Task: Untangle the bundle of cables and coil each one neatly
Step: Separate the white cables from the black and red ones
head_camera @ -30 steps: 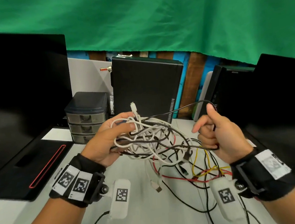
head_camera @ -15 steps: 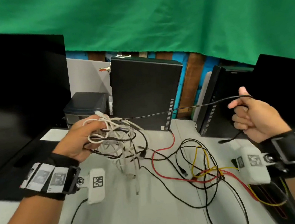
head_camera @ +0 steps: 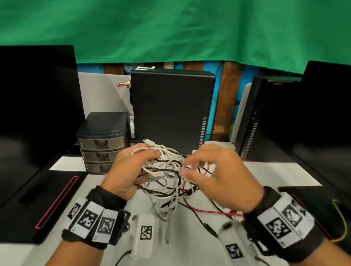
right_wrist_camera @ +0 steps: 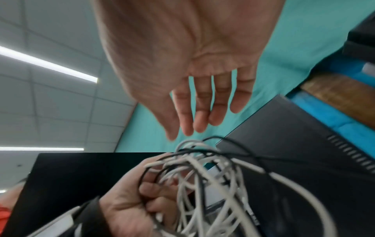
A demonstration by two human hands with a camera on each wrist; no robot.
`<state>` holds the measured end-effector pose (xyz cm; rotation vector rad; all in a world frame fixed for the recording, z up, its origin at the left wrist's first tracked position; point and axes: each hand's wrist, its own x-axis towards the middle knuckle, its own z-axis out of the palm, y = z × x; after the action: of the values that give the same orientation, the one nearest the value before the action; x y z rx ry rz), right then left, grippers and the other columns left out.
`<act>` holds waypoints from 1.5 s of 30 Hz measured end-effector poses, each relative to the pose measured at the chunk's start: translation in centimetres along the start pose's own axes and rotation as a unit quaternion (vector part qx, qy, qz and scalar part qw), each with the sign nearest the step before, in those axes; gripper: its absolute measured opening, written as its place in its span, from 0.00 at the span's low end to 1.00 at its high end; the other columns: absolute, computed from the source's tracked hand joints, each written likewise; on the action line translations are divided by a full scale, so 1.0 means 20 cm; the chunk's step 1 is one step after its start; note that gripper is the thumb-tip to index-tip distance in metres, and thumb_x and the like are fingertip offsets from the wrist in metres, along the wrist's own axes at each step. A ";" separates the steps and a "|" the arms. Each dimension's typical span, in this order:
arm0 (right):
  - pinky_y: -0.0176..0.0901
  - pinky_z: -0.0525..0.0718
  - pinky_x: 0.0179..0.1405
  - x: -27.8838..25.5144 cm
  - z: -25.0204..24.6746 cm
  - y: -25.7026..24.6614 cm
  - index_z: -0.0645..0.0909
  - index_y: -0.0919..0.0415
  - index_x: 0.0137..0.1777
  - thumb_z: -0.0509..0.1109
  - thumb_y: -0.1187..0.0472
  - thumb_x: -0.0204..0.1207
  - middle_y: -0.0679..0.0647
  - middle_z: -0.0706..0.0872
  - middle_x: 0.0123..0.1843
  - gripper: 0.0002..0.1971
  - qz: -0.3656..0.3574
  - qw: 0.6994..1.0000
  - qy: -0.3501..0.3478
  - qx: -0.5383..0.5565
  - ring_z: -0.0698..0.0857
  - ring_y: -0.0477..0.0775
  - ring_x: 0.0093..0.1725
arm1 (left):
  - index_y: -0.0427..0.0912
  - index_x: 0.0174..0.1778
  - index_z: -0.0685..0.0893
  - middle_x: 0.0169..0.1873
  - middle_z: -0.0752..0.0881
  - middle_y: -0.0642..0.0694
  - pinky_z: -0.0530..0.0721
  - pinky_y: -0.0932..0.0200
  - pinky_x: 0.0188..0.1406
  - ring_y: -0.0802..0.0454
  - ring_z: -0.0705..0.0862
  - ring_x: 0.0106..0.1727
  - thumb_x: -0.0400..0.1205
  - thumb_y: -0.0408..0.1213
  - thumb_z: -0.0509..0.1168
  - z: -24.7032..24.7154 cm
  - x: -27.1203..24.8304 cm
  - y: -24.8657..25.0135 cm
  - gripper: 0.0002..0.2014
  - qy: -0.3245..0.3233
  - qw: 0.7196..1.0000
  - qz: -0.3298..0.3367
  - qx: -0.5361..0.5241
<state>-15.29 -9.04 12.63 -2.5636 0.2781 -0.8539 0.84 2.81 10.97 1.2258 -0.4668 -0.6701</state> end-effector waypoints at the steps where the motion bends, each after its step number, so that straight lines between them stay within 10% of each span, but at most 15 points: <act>1: 0.41 0.80 0.46 0.00 0.03 -0.02 0.90 0.46 0.48 0.74 0.40 0.72 0.38 0.83 0.40 0.12 -0.003 1.000 -0.019 -0.025 0.81 0.43 0.45 | 0.33 0.40 0.81 0.25 0.81 0.42 0.68 0.73 0.10 0.58 0.76 0.13 0.81 0.22 0.65 0.00 0.00 0.00 0.05 0.001 1.000 0.000 -0.002; 8: 0.38 0.77 0.45 -0.01 0.09 0.03 0.88 0.46 0.42 0.74 0.48 0.77 0.36 0.84 0.38 0.05 -0.009 0.999 -0.002 -0.045 0.80 0.42 0.44 | 0.32 0.40 0.80 0.21 0.81 0.45 0.67 0.74 0.10 0.59 0.75 0.12 0.82 0.22 0.64 -0.04 -0.02 0.04 0.06 -0.013 1.000 0.022 0.002; 15: 0.49 0.84 0.43 0.02 0.11 0.04 0.90 0.46 0.58 0.74 0.52 0.79 0.39 0.85 0.39 0.09 0.024 0.999 0.037 -0.011 0.81 0.44 0.41 | 0.30 0.49 0.83 0.28 0.81 0.41 0.65 0.73 0.11 0.58 0.74 0.15 0.81 0.24 0.67 -0.03 -0.02 0.01 0.03 -0.047 0.998 0.038 0.020; 22: 0.31 0.79 0.47 0.01 0.06 0.02 0.83 0.46 0.52 0.80 0.50 0.72 0.37 0.87 0.46 0.12 0.052 0.995 0.043 0.072 0.84 0.41 0.53 | 0.38 0.35 0.80 0.23 0.78 0.46 0.57 0.72 0.10 0.61 0.67 0.11 0.79 0.29 0.66 -0.04 0.01 -0.03 0.07 -0.054 0.997 -0.010 -0.060; 27: 0.43 0.81 0.59 -0.04 0.04 0.06 0.87 0.47 0.52 0.77 0.47 0.75 0.35 0.86 0.55 0.09 -0.007 0.999 -0.026 0.030 0.81 0.43 0.61 | 0.38 0.37 0.77 0.15 0.75 0.51 0.47 0.67 0.14 0.62 0.60 0.08 0.75 0.35 0.64 -0.06 0.03 -0.04 0.05 -0.081 0.984 -0.052 -0.151; 34: 0.50 0.82 0.54 -0.04 -0.01 0.07 0.81 0.52 0.39 0.78 0.55 0.75 0.46 0.87 0.44 0.09 -0.005 0.991 -0.075 0.109 0.85 0.51 0.50 | 0.38 0.32 0.79 0.21 0.72 0.45 0.51 0.72 0.11 0.61 0.60 0.09 0.76 0.35 0.65 -0.08 0.05 -0.06 0.08 -0.117 0.984 -0.073 -0.115; 45: 0.40 0.83 0.44 -0.04 -0.01 0.06 0.91 0.43 0.50 0.72 0.45 0.79 0.43 0.88 0.36 0.08 0.050 0.995 -0.032 0.076 0.85 0.43 0.46 | 0.34 0.51 0.83 0.28 0.81 0.43 0.58 0.73 0.08 0.60 0.69 0.13 0.84 0.29 0.61 -0.01 0.02 -0.08 0.06 -0.091 0.994 -0.001 -0.054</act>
<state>-16.10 -9.88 11.85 -2.4089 0.3067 -0.7267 0.79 2.38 9.34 1.0688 -0.5726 -0.8027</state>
